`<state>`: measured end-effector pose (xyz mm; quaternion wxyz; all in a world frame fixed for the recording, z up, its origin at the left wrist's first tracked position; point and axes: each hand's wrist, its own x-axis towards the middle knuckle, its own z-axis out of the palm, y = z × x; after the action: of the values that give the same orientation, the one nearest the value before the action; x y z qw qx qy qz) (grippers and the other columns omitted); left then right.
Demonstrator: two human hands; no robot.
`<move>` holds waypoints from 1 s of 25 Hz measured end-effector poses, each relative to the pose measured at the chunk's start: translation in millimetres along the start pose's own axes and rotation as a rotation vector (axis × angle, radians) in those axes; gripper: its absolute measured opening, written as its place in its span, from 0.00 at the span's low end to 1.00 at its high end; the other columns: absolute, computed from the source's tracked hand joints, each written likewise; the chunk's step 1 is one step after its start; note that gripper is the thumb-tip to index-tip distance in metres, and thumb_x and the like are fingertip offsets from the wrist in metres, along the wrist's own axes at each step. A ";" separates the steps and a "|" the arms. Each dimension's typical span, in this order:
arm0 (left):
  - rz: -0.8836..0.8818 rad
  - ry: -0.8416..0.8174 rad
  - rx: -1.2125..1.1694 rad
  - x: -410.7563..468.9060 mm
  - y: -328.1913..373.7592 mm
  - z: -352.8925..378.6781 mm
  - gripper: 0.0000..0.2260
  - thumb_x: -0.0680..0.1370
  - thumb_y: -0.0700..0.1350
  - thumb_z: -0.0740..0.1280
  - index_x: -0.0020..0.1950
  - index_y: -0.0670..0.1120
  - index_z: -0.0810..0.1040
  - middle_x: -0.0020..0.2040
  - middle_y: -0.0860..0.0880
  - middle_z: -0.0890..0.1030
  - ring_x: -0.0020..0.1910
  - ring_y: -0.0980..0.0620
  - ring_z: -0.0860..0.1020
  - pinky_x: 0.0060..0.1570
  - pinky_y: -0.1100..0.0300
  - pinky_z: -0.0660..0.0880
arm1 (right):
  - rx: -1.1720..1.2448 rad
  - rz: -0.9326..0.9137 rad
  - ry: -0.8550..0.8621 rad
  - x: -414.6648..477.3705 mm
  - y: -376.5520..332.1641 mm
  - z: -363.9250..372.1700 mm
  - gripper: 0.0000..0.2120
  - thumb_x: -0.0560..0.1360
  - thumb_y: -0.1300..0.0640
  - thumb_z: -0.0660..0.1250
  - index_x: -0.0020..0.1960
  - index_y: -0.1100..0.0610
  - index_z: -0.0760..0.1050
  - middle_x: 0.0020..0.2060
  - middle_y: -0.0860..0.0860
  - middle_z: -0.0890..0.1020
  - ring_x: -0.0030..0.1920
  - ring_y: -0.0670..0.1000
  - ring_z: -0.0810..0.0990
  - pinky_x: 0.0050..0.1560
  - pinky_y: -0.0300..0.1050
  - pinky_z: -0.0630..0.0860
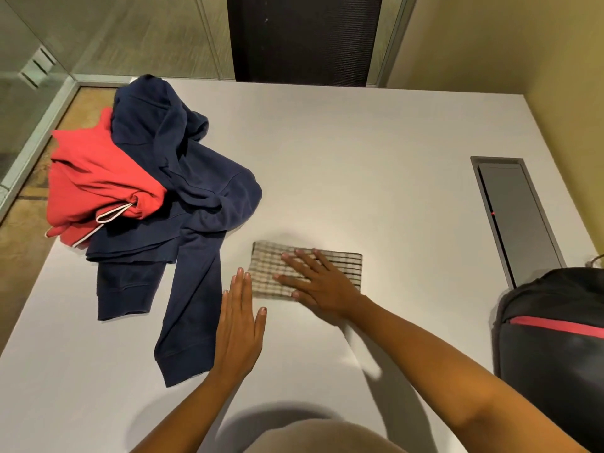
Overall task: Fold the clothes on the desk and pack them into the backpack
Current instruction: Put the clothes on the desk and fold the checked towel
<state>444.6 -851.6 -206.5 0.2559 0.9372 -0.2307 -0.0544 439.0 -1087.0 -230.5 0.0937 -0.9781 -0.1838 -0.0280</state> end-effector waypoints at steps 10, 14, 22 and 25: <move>0.010 -0.132 0.286 67.0 23.8 41.3 0.27 0.83 0.56 0.40 0.80 0.44 0.50 0.80 0.47 0.51 0.78 0.48 0.51 0.75 0.46 0.52 | -0.038 0.935 0.198 -34.4 119.5 -17.5 0.24 0.82 0.45 0.51 0.77 0.47 0.60 0.76 0.56 0.61 0.76 0.60 0.57 0.75 0.61 0.48; -0.017 -0.126 0.354 68.3 25.2 45.5 0.29 0.82 0.58 0.36 0.80 0.45 0.49 0.80 0.47 0.52 0.78 0.47 0.52 0.76 0.46 0.53 | -0.002 1.187 0.157 -57.7 168.0 -28.9 0.26 0.82 0.43 0.43 0.79 0.45 0.53 0.79 0.55 0.52 0.78 0.60 0.49 0.75 0.61 0.40; -0.012 -0.104 0.316 68.1 26.7 47.5 0.27 0.83 0.57 0.41 0.80 0.46 0.52 0.80 0.48 0.53 0.78 0.49 0.51 0.76 0.48 0.48 | 0.032 1.391 0.117 -88.7 216.0 -44.4 0.25 0.83 0.42 0.41 0.79 0.43 0.43 0.79 0.52 0.41 0.78 0.57 0.39 0.74 0.62 0.35; -0.022 -0.101 0.303 69.0 28.5 47.5 0.28 0.83 0.57 0.39 0.79 0.46 0.52 0.79 0.48 0.53 0.78 0.49 0.51 0.76 0.48 0.48 | 0.049 1.388 0.112 -89.4 218.2 -46.1 0.25 0.83 0.43 0.42 0.79 0.43 0.43 0.79 0.53 0.42 0.78 0.57 0.39 0.74 0.62 0.35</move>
<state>483.9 -926.7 -232.0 0.0992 0.9636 -0.2386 -0.0686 434.5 -1327.2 -231.1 0.1213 -0.8641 0.4884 -0.0079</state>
